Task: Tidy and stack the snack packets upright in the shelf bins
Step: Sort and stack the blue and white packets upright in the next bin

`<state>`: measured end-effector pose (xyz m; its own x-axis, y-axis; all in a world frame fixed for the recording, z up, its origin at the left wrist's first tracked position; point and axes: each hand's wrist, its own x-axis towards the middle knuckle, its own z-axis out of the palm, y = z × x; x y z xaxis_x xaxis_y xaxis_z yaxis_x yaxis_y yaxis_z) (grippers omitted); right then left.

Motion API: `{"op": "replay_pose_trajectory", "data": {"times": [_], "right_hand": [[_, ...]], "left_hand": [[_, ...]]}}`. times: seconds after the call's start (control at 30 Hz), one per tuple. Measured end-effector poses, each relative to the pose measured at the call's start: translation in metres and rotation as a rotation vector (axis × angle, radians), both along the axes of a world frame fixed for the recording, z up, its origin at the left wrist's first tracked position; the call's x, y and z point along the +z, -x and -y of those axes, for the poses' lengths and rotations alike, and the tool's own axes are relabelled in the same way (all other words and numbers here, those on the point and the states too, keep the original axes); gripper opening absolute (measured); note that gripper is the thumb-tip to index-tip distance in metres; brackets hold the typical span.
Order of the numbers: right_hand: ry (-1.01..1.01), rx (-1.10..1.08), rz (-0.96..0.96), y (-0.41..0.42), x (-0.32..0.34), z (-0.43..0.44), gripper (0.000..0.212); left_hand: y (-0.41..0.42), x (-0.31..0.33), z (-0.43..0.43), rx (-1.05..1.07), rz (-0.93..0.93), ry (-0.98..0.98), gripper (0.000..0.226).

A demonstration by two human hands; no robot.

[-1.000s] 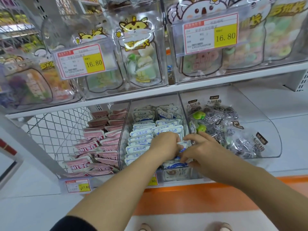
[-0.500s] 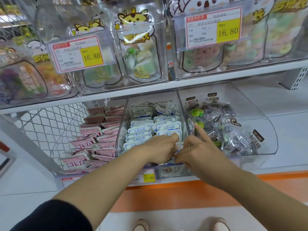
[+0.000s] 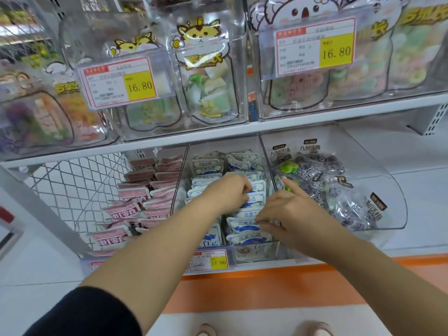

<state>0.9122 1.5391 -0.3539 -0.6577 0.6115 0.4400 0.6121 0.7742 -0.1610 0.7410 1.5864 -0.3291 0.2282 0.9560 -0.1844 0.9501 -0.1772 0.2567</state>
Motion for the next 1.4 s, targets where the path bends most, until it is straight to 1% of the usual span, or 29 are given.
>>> {"op": "replay_pose_trajectory", "data": {"times": [0.1, 0.2, 0.3, 0.4, 0.5, 0.6, 0.67, 0.77, 0.87, 0.93, 1.0, 1.07, 1.13, 1.17, 1.27, 1.33, 1.37, 1.4], "right_hand": [[0.021, -0.023, 0.084, 0.004, -0.007, -0.003, 0.009], [-0.005, -0.062, 0.154, 0.009, -0.015, -0.002, 0.019], [-0.012, -0.062, 0.194, 0.010, -0.015, 0.000, 0.024], [-0.065, -0.060, 0.243, 0.009, -0.015, 0.005, 0.030], [-0.119, -0.071, 0.258, 0.010, -0.018, 0.005, 0.032], [-0.175, -0.100, 0.213, 0.014, -0.015, 0.004, 0.043], [-0.175, -0.127, 0.228, 0.015, -0.012, 0.004, 0.038], [-0.172, -0.158, 0.261, 0.010, -0.013, 0.004, 0.021], [-0.181, -0.154, 0.176, 0.006, -0.011, 0.007, 0.009], [-0.189, -0.162, 0.089, 0.006, -0.009, 0.010, 0.007], [-0.192, -0.196, 0.014, 0.006, -0.006, 0.010, 0.009], [-0.176, -0.241, -0.012, 0.006, -0.003, 0.008, 0.009], [-0.155, -0.277, 0.028, 0.006, -0.003, 0.003, 0.014], [-0.140, -0.285, 0.061, 0.007, -0.004, 0.000, 0.017], [-0.126, -0.326, 0.176, 0.015, -0.006, -0.005, 0.014], [-0.105, -0.373, 0.245, 0.019, -0.003, -0.008, 0.021], [-0.082, -0.393, 0.273, 0.021, 0.001, -0.009, 0.021], [-0.066, -0.399, 0.307, 0.023, 0.003, -0.009, 0.016]], "left_hand": [[-0.007, -0.007, -0.010, -0.009, -0.067, 0.027, 0.014], [-0.013, -0.009, -0.009, -0.038, -0.008, 0.029, 0.016], [-0.015, -0.007, 0.007, -0.086, 0.020, -0.029, 0.012], [-0.008, -0.012, 0.020, -0.123, -0.005, -0.118, 0.010], [-0.006, -0.018, 0.022, -0.127, -0.035, -0.112, 0.012], [-0.009, -0.017, 0.017, -0.164, -0.056, -0.094, 0.018], [-0.006, -0.012, 0.014, -0.152, 0.004, -0.104, 0.020], [0.005, 0.000, 0.019, -0.122, 0.184, -0.166, 0.017], [0.020, 0.011, 0.034, -0.121, 0.249, -0.203, 0.012], [0.030, 0.014, 0.043, -0.120, 0.200, -0.165, 0.013], [0.036, 0.011, 0.050, -0.113, 0.093, -0.136, 0.011], [0.038, 0.007, 0.053, -0.106, -0.016, -0.125, 0.013], [0.037, 0.005, 0.054, -0.091, -0.086, -0.131, 0.015], [0.036, 0.005, 0.053, -0.081, -0.090, -0.144, 0.015], [0.035, 0.006, 0.050, -0.032, -0.020, -0.127, 0.014], [0.035, 0.007, 0.050, -0.006, 0.028, -0.076, 0.013], [0.035, 0.007, 0.051, -0.006, 0.037, -0.053, 0.013], [0.035, 0.008, 0.052, -0.015, 0.039, -0.037, 0.013]]}}
